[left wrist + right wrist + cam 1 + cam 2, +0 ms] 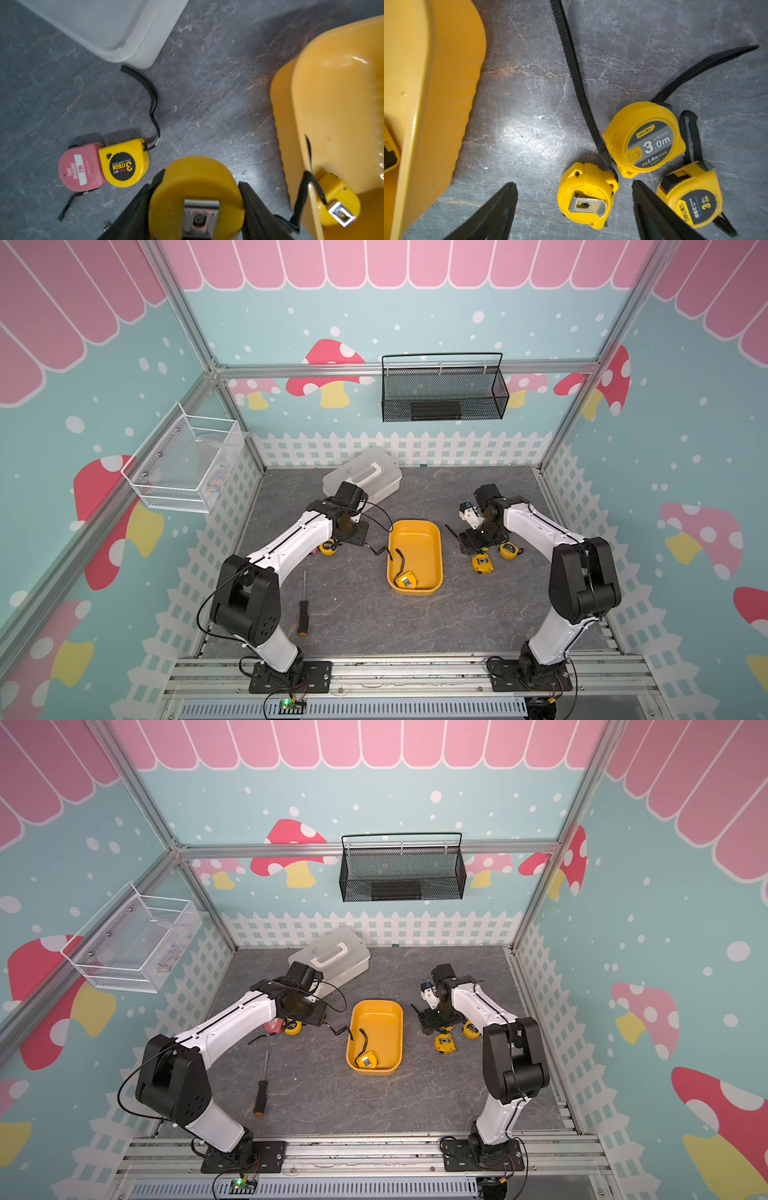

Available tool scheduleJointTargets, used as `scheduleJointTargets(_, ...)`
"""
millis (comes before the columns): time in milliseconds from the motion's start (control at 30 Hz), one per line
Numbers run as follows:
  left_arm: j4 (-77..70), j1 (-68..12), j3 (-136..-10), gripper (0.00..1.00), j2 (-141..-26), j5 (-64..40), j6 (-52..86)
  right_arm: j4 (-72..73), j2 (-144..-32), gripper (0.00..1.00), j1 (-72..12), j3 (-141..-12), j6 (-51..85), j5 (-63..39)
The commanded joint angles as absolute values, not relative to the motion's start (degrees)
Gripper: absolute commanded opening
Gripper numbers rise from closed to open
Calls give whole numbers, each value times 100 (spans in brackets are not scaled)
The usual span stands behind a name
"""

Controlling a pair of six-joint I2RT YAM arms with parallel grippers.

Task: Take the tape measure out of the storage box
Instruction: Place the tape measure at the center of the board.

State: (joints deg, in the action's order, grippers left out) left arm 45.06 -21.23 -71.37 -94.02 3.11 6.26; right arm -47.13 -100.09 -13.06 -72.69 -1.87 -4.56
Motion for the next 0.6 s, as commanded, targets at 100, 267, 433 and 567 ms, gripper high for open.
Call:
scheduleJointTargets(100, 4313, -1880, -6517, 53, -9142, 525, 1296, -4843, -10055, 87, -1279, -7264, -184, -501)
scheduleJointTargets(267, 4248, -1682, -6097, 53, -9139, 460, 1458, -4847, -10081, 87, -1282, -7277, -177, -525)
scheduleJointTargets(433, 4156, -1548, -5802, 53, -9244, 422, 1611, -4851, -10081, 87, -1274, -7269, -176, -526)
scheduleJointTargets(567, 4060, -1392, -5661, 53, -9372, 433, 1798, -4851, -10083, 87, -1276, -7269, -176, -535)
